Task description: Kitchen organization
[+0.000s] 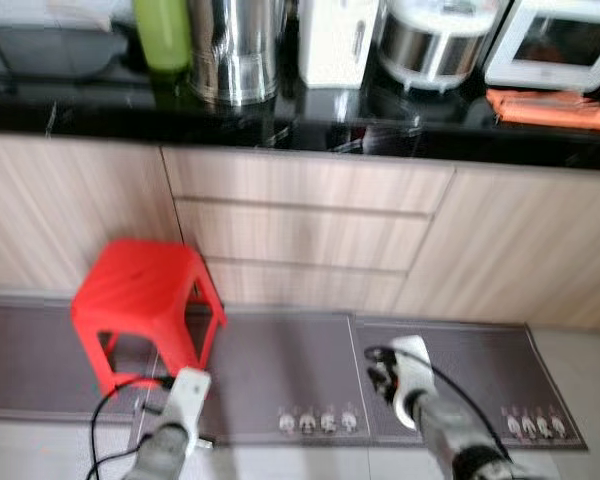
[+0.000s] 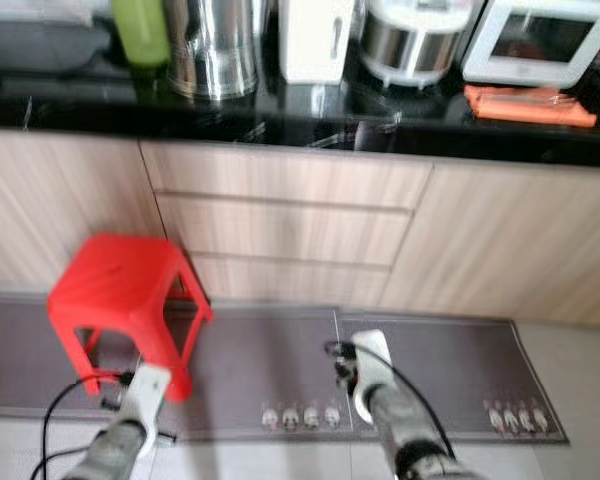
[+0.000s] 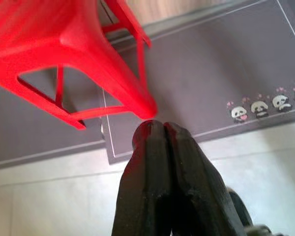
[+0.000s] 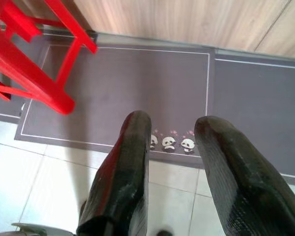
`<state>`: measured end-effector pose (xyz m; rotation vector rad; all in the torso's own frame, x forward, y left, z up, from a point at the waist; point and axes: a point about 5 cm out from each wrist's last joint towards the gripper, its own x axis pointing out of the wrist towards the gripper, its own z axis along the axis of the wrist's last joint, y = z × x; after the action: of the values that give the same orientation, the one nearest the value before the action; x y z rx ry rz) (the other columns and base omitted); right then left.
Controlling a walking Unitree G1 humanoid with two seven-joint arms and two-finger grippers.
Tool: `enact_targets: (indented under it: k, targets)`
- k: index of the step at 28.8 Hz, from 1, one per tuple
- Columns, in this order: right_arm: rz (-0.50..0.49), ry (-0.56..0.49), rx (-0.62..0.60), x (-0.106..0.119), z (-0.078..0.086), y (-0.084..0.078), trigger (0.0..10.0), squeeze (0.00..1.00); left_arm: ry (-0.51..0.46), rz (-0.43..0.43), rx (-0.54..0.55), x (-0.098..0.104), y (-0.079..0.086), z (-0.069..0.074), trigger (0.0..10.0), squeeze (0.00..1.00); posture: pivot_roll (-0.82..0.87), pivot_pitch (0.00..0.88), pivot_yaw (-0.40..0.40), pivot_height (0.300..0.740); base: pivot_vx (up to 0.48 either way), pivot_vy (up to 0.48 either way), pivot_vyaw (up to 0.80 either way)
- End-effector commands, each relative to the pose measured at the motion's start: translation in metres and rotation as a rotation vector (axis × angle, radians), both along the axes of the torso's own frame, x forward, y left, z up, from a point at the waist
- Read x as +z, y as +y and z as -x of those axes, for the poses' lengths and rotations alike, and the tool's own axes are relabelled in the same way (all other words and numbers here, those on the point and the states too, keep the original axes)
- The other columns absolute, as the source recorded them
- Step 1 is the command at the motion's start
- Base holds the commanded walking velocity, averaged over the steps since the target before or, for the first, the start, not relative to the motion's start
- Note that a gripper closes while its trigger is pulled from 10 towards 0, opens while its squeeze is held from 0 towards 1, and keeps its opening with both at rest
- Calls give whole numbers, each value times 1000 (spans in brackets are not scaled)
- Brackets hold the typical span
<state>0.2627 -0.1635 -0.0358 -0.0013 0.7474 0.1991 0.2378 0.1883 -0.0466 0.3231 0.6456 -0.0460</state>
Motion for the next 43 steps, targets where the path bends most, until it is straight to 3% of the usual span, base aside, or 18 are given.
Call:
enact_targets:
  k: [1,12,43]
  targets:
    - [22,1,-16,0,1,-10,10000,0,-2,15,-14,0,-9,-3,10000,0,-7,0,-32,731,352,0,0]
    - [20,2,-17,0,0,-10,10000,0,4,11,-17,0,-9,-2,10000,0,-6,0,-33,731,333,0,0]
    - [36,5,0,1,0,-12,10000,0,4,8,-9,0,-10,-3,10000,0,-3,0,-38,731,0,0,0]
